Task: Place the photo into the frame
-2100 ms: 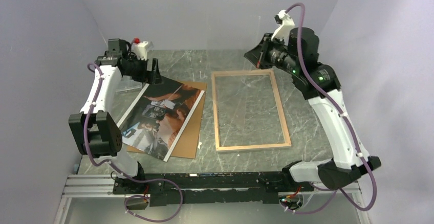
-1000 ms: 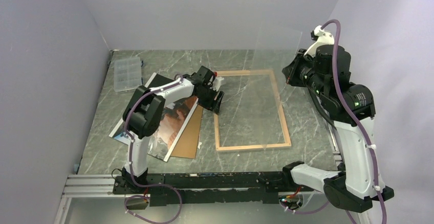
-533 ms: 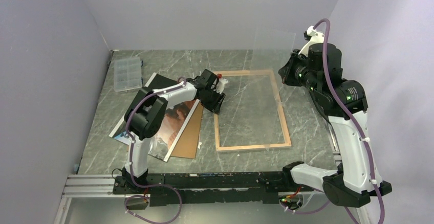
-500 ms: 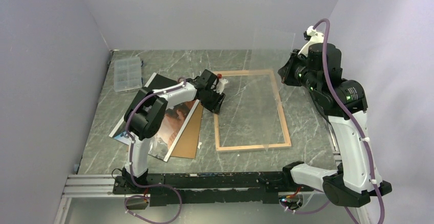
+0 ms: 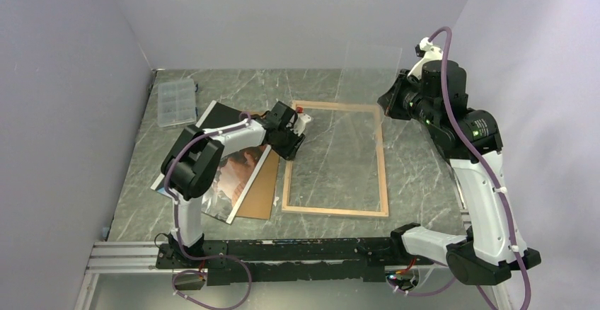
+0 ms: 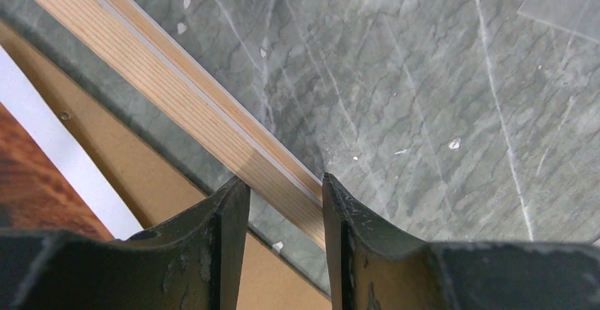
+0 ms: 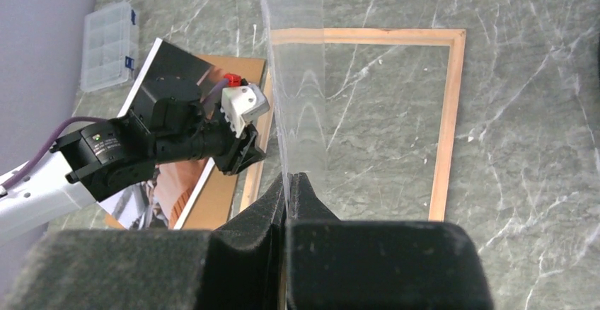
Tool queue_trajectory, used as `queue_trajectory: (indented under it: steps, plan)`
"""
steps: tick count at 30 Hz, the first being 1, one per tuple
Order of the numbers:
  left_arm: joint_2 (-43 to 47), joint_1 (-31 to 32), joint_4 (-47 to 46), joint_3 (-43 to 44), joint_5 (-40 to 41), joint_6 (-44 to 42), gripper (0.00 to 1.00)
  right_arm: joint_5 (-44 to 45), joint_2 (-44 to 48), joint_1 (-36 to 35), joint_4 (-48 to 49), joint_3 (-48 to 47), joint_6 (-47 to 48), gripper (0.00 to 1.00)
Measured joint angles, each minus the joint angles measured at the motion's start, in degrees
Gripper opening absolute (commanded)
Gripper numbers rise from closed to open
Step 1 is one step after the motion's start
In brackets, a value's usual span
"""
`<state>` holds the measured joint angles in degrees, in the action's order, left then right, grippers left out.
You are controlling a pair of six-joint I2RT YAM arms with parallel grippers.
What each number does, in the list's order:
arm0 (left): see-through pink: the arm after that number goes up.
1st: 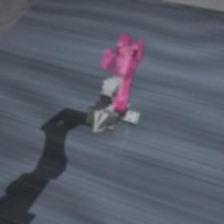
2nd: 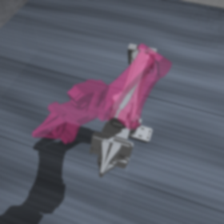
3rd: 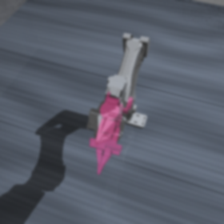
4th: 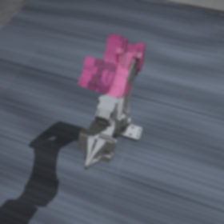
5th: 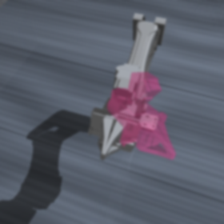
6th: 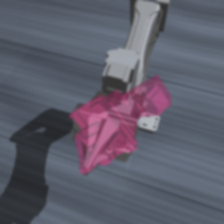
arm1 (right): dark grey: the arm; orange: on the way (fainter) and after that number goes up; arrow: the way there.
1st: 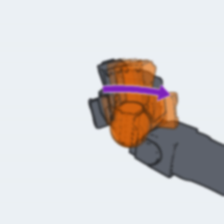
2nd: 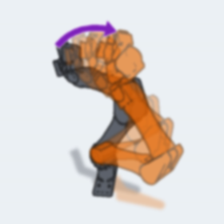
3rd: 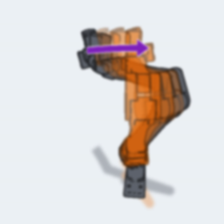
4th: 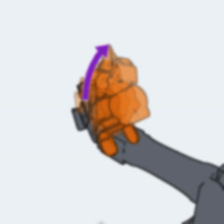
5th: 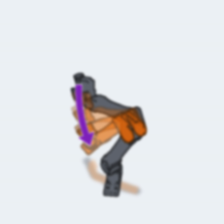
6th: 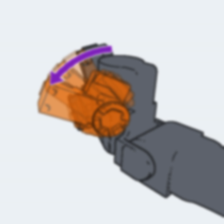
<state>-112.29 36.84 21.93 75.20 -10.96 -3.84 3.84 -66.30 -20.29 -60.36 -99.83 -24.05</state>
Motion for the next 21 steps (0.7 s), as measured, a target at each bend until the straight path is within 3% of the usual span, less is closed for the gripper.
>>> queue_trajectory:
  steps: [3, 5, 7, 8, 14, 21]
  plan:
    - [0.94, 0.0, 0.09, -1.01, 0.81, -0.42, 0.55, -0.57, 0.13, 0.02, 0.5, 0.81, -0.44, 0.0]
    - [1.55, 0.0, 1.11, -1.31, 1.4, -1.51, 0.69, -1.31, 0.17, 0.02, 0.57, 1.4, -0.72, 0.0]
    - [2.14, -0.26, 3.74, -1.31, 1.29, -2.05, 0.9, -1.99, 0.15, 0.02, 0.55, 1.77, -1.14, 0.0]
    - [2.64, -0.35, 5.07, -1.27, 0.55, -1.95, 0.94, -2.54, 0.07, 0.02, 0.57, 1.77, -1.33, 0.0]
    - [10.32, -5.66, 14.08, 4.15, -6.6, 0.2, 0.94, -7.3, -1.44, 0.02, 0.44, -0.2, -3.19, 0.0]
    - [24.28, -18.84, 14.1, 9.27, -20.85, 3.43, 0.95, -20.06, -2.8, 0.07, 2.58, -2.21, -5.22, 0.0]
